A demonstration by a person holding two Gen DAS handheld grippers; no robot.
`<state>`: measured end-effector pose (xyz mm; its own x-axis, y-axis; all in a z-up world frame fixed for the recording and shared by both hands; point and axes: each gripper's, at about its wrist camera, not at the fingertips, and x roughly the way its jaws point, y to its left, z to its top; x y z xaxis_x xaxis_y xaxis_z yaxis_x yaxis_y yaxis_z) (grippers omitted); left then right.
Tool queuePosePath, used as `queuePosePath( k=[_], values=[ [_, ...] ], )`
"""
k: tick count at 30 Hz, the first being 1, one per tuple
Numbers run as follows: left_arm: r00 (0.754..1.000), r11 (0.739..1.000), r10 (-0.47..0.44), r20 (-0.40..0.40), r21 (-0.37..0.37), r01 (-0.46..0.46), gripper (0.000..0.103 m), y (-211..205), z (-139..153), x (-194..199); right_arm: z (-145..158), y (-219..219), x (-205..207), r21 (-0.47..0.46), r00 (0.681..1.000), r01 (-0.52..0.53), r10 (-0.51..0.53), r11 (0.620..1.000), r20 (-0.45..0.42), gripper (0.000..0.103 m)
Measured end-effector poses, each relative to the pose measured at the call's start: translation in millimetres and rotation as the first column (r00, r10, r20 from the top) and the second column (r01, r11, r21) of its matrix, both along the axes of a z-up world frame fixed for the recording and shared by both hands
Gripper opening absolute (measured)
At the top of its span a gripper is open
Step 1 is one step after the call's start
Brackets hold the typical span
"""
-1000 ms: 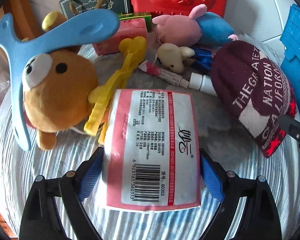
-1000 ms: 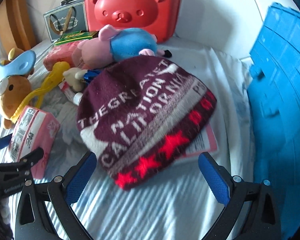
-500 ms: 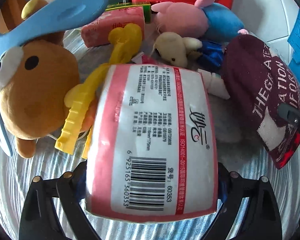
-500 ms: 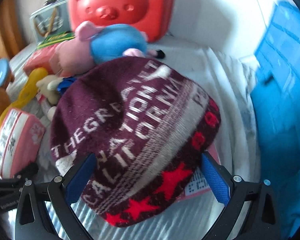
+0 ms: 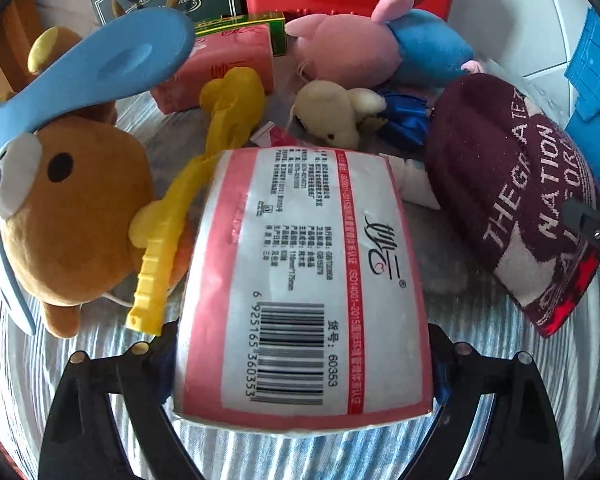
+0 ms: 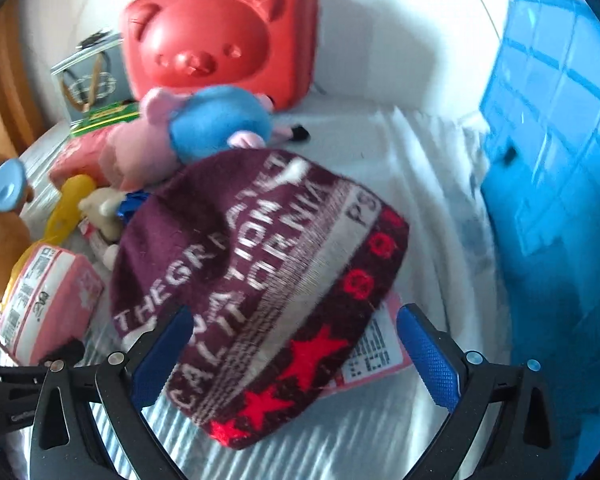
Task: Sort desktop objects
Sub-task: 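Grasp the pink-white tissue pack with the left gripper while the right grasps the maroon knit hat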
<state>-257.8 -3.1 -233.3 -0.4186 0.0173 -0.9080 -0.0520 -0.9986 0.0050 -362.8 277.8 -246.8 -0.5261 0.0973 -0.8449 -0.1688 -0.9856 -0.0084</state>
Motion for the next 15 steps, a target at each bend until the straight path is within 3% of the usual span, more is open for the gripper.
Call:
queuePosePath(
  k=[2, 3, 5, 7, 8, 15],
  values=[
    [1.0, 1.0, -0.008, -0.007, 0.0, 0.008, 0.09, 1.7, 2.4, 0.9, -4.1, 0.2, -4.1, 0.011, 1.0, 0.003, -0.003, 1.0, 0.0, 0.102],
    [1.0, 1.0, -0.015, -0.013, 0.004, 0.015, 0.089, 2.9, 5.4, 2.6, -2.1, -2.8, -2.8, 0.025, 1.0, -0.004, 0.004, 1.0, -0.014, 0.097],
    [0.999, 1.0, -0.029, -0.042, 0.007, 0.029, 0.089, 5.5, 14.1, 7.5, 6.9, -9.5, 0.9, 0.067, 0.998, -0.013, 0.017, 0.998, -0.058, 0.042],
    [0.997, 0.999, -0.043, -0.065, 0.002, 0.043, 0.089, 8.8, 23.3, 11.5, 9.9, -9.6, 0.6, 0.005, 0.997, -0.042, 0.043, 0.999, -0.064, 0.031],
    [0.996, 0.999, -0.047, -0.071, 0.003, 0.047, 0.089, 9.8, 27.6, 13.4, 10.5, -11.4, 0.8, -0.001, 0.997, -0.056, 0.056, 0.998, -0.061, 0.021],
    [0.986, 0.998, -0.055, -0.158, 0.004, 0.057, 0.089, 13.8, 63.8, 31.6, 42.1, -27.3, 24.9, -0.045, 0.985, -0.114, 0.107, 0.992, -0.136, 0.017]
  ],
)
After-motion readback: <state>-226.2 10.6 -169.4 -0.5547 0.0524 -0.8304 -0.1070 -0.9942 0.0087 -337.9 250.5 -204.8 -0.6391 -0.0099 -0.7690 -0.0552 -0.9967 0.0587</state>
